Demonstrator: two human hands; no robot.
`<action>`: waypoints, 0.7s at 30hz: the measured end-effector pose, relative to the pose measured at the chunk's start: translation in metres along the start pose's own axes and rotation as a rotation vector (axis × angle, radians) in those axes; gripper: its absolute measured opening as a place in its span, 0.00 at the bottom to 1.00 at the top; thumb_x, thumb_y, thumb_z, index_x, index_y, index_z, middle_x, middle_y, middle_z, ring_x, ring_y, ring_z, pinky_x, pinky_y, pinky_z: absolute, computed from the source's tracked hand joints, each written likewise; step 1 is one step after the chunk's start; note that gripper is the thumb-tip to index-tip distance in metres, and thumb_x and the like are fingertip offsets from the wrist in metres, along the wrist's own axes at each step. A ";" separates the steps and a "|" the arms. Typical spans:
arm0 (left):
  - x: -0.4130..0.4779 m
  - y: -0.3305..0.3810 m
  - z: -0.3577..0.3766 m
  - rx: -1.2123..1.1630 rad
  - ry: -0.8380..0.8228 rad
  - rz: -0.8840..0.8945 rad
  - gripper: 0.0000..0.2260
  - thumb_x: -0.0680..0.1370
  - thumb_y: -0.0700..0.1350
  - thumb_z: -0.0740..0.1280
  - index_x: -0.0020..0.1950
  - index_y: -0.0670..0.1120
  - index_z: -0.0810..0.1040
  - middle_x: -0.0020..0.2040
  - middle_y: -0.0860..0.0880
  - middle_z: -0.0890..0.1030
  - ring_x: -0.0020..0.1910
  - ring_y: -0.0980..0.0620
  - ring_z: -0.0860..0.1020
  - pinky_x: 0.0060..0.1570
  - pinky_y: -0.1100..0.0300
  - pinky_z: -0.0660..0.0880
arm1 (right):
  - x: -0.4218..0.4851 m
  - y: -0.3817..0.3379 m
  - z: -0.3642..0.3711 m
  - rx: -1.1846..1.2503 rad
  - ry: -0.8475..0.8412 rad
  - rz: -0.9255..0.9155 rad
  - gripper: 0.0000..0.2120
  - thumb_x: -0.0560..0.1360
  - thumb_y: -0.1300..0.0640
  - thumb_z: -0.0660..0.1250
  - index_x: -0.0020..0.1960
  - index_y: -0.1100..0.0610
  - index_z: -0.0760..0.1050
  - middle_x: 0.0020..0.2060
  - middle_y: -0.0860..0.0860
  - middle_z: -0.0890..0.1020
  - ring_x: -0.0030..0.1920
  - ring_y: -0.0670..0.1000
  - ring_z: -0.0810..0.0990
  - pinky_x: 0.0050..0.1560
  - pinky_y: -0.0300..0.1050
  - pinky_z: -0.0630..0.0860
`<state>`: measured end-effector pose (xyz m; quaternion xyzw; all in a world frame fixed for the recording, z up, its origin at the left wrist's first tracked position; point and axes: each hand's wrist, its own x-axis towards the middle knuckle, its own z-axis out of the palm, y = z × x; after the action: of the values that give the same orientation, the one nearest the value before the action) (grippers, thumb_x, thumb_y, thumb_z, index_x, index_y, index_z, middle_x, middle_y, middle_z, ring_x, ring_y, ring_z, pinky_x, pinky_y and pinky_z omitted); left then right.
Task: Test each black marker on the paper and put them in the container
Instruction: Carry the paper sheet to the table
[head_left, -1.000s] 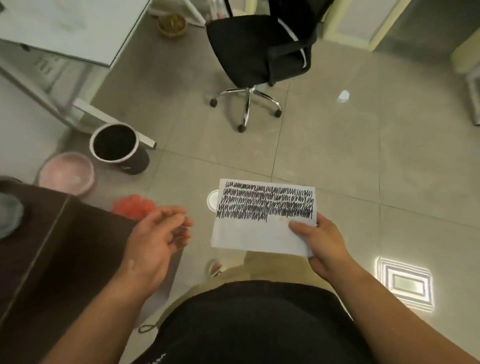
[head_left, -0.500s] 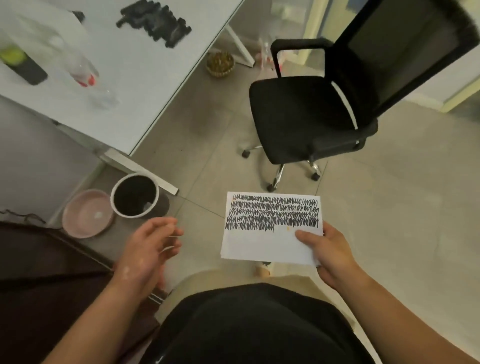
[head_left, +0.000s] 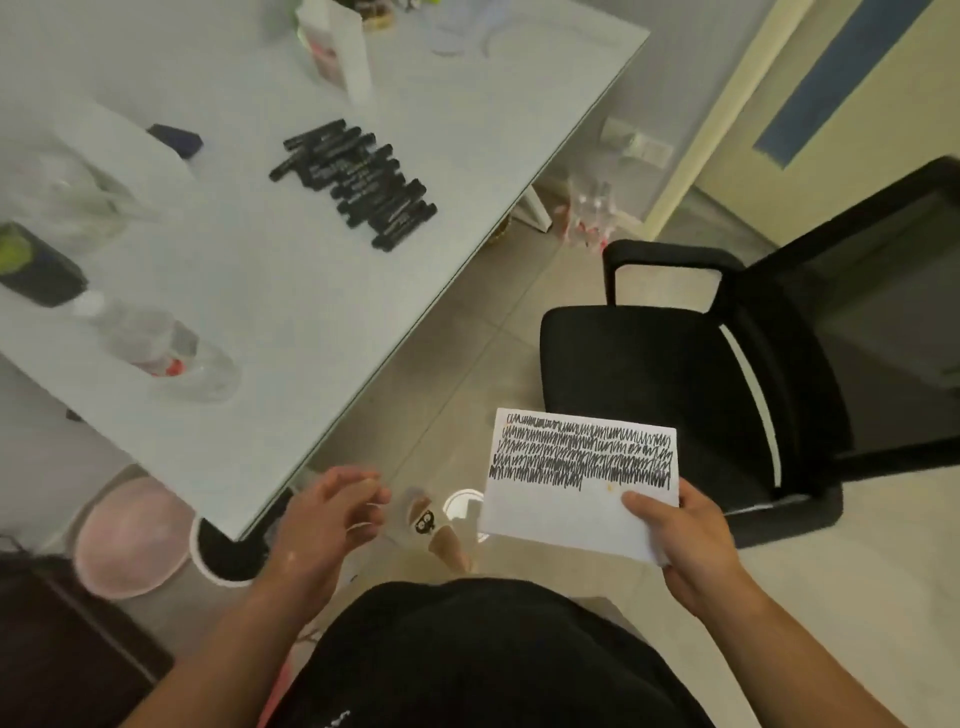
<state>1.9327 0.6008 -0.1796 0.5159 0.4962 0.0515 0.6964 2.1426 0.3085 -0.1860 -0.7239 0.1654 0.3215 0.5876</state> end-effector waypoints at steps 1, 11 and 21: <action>0.017 0.017 -0.001 0.018 -0.005 0.004 0.07 0.79 0.42 0.68 0.47 0.52 0.85 0.46 0.43 0.85 0.40 0.47 0.82 0.41 0.54 0.78 | 0.011 -0.016 0.011 0.016 0.008 -0.005 0.13 0.76 0.68 0.72 0.54 0.52 0.82 0.47 0.48 0.89 0.45 0.50 0.89 0.40 0.45 0.84; 0.141 0.139 -0.016 -0.032 0.085 0.041 0.09 0.80 0.43 0.67 0.46 0.54 0.85 0.45 0.45 0.86 0.42 0.45 0.83 0.41 0.56 0.80 | 0.132 -0.192 0.135 -0.085 -0.099 -0.089 0.16 0.76 0.67 0.72 0.59 0.52 0.80 0.53 0.52 0.87 0.52 0.56 0.87 0.50 0.56 0.84; 0.265 0.182 0.026 -0.037 0.366 -0.052 0.04 0.78 0.45 0.71 0.47 0.55 0.83 0.43 0.50 0.86 0.42 0.48 0.84 0.44 0.54 0.80 | 0.375 -0.375 0.281 -0.491 -0.305 -0.288 0.13 0.75 0.64 0.74 0.51 0.47 0.81 0.49 0.45 0.86 0.49 0.50 0.85 0.56 0.52 0.80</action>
<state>2.1655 0.8220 -0.2094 0.4718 0.6267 0.1354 0.6052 2.5748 0.7247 -0.1828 -0.8033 -0.1112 0.3703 0.4531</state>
